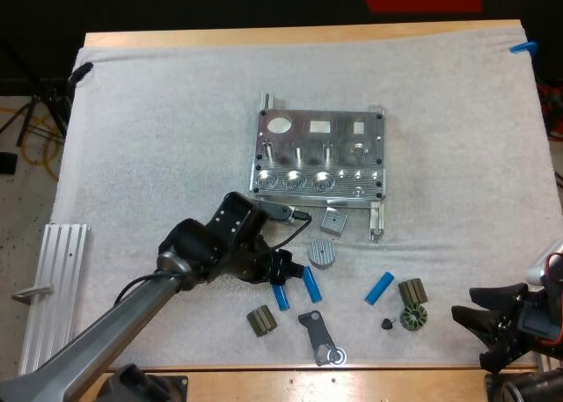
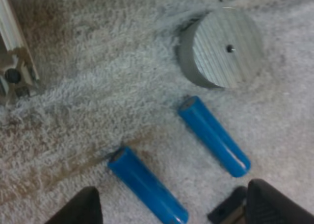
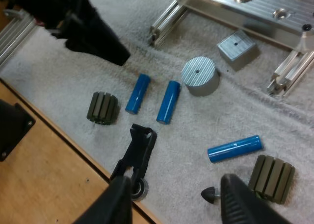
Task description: Load cells from right to left
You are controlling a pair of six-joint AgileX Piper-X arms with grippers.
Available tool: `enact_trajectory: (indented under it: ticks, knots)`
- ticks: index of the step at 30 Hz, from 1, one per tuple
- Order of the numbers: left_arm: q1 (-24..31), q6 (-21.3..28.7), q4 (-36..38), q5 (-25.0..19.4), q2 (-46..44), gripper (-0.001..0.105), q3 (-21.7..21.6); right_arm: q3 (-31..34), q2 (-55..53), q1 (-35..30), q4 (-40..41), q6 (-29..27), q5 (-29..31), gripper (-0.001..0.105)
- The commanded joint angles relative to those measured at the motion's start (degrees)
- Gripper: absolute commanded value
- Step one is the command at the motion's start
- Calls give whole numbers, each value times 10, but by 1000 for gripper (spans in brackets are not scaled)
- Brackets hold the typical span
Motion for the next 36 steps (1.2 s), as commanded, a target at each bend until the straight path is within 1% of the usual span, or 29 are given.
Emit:
enact_trajectory:
  ticks: [1, 5, 11, 17, 24, 26, 33, 36]
  knots:
    - [-3, -7, -5, -13, 10, 60, 0, -7, 0, 0, 7, -7, -3, 42]
    - [-3, -7, -11, -44, 37, 60, 0, -7, 0, 0, 7, -7, -3, 42]
    - [-3, -9, -25, -46, 71, 60, 0, -7, 0, 0, 7, -7, -3, 42]
    - [-3, -9, -10, -43, 113, 60, 0, -7, 0, 0, 7, -7, -3, 42]
    - [-3, -11, -14, -43, 137, 60, 0, -7, 0, 0, 5, -7, -3, 42]
    - [-3, -14, -10, -39, 146, 60, 0, -7, 0, 0, 1, -7, -3, 42]
    - [-3, -23, -11, -4, 176, 60, 0, -7, 0, 0, -2, -7, -3, 42]
    - [-3, -23, -14, 23, 189, 60, 0, -7, 0, 0, -5, -7, -3, 42]
